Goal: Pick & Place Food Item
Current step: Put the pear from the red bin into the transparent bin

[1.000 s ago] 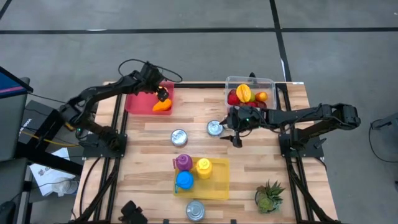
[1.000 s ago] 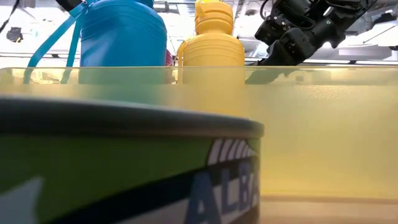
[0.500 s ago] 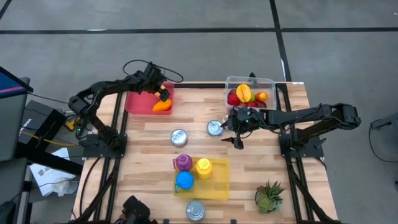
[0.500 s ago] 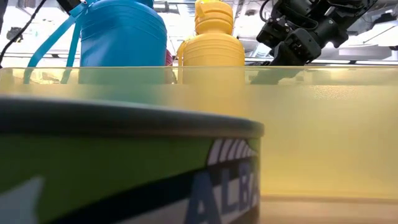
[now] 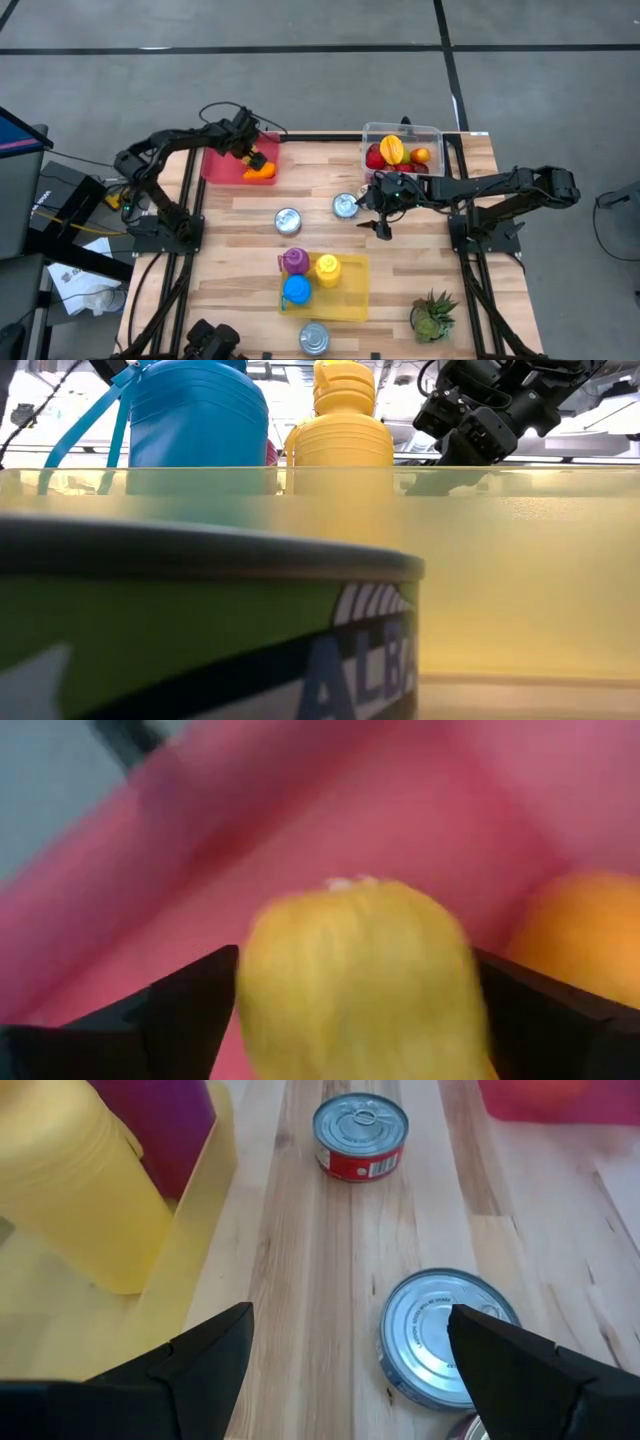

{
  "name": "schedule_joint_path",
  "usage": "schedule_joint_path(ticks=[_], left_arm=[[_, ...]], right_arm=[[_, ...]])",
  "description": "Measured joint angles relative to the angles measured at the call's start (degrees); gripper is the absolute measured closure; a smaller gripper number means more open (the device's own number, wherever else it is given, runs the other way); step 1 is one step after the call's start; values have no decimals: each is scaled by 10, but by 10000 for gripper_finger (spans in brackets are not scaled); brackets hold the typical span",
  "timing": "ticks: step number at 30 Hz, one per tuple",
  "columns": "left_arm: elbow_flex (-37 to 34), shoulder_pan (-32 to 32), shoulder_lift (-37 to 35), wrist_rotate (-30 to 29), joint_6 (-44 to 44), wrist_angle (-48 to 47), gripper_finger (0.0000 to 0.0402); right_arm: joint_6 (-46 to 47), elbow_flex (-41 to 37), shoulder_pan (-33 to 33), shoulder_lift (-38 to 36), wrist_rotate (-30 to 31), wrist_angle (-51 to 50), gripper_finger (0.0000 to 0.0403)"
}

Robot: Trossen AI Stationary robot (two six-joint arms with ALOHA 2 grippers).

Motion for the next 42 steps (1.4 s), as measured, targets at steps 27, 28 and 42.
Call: schedule_joint_path(ticks=[27, 28, 42], left_arm=[[4, -111, -144, 36, -32, 155, 143], [4, -127, -144, 54, -25, 192, 143], [134, -210, 37, 233, -4, 427, 144]], right_arm=[[17, 0, -1, 0, 1, 51, 85], [16, 0, 0, 0, 0, 77, 86], [-83, 0, 47, -66, 52, 335, 97]])
